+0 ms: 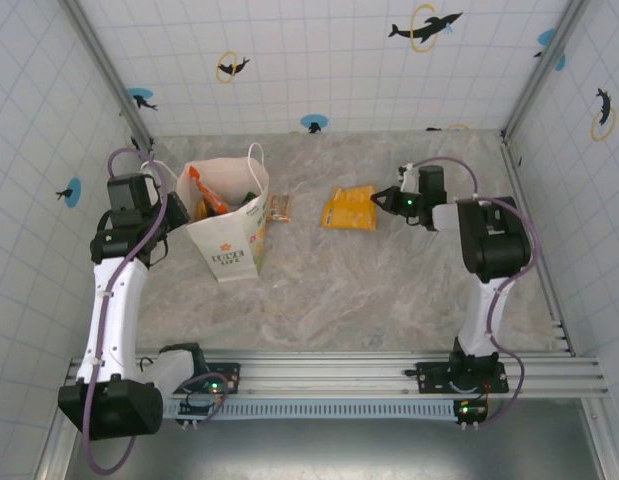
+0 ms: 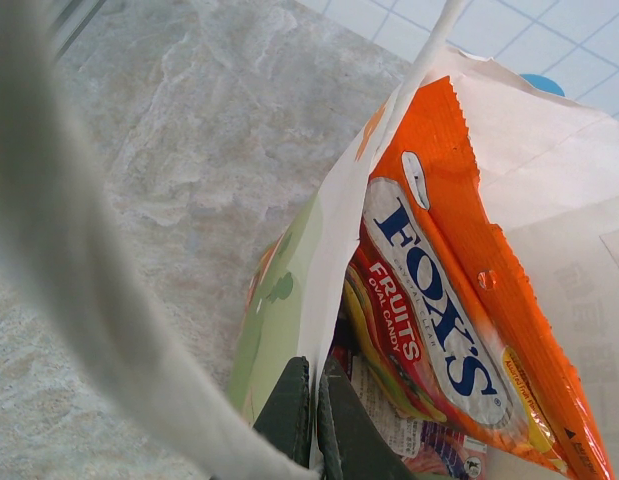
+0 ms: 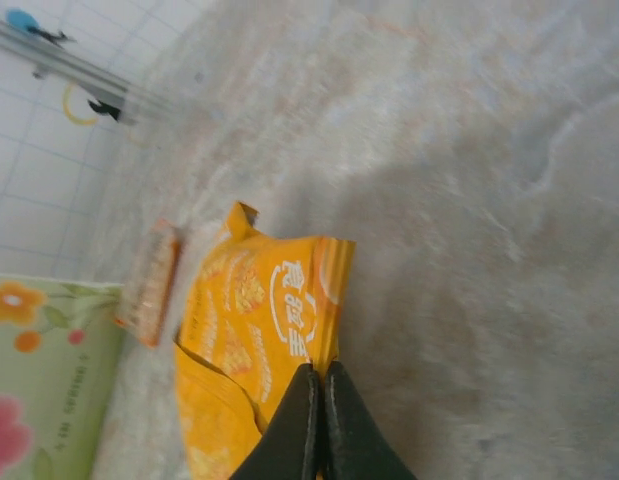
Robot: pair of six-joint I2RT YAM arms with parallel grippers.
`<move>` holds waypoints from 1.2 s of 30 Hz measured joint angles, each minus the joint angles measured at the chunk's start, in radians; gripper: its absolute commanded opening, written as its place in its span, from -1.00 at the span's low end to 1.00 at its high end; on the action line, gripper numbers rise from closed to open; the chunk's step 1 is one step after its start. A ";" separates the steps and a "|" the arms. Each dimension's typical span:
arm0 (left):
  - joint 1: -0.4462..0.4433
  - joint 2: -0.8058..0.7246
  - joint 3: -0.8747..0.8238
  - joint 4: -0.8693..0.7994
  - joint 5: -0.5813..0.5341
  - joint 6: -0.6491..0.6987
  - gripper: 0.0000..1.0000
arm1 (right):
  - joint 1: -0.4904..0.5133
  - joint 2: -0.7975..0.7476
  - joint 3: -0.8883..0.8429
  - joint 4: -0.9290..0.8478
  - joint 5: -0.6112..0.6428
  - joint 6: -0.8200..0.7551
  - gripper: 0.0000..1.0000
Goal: Place the snacks into the paper bag
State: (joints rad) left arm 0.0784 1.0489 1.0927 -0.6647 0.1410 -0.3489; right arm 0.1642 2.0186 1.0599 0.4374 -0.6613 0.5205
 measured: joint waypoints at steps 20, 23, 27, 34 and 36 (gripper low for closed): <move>0.000 -0.017 -0.014 0.011 0.034 0.004 -0.85 | 0.301 -0.423 0.117 -0.048 0.316 -0.014 -1.00; 0.000 -0.017 -0.017 0.017 0.038 0.004 -0.85 | 0.364 -0.443 0.194 -0.066 0.387 -0.041 -1.00; 0.000 -0.017 -0.019 0.023 0.045 0.004 -0.85 | 0.455 -0.459 0.307 -0.084 0.464 -0.089 -1.00; 0.000 -0.017 -0.019 0.024 0.051 0.005 -0.85 | 0.609 -0.464 0.447 -0.083 0.533 -0.171 -1.00; 0.000 -0.017 -0.019 0.024 0.053 0.004 -0.85 | 0.644 -0.464 0.465 -0.079 0.534 -0.186 -1.00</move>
State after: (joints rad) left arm 0.0784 1.0321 1.0737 -0.6407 0.1936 -0.3447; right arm 0.8082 1.5547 1.5246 0.3584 -0.1272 0.3347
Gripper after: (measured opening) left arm 0.076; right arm 0.042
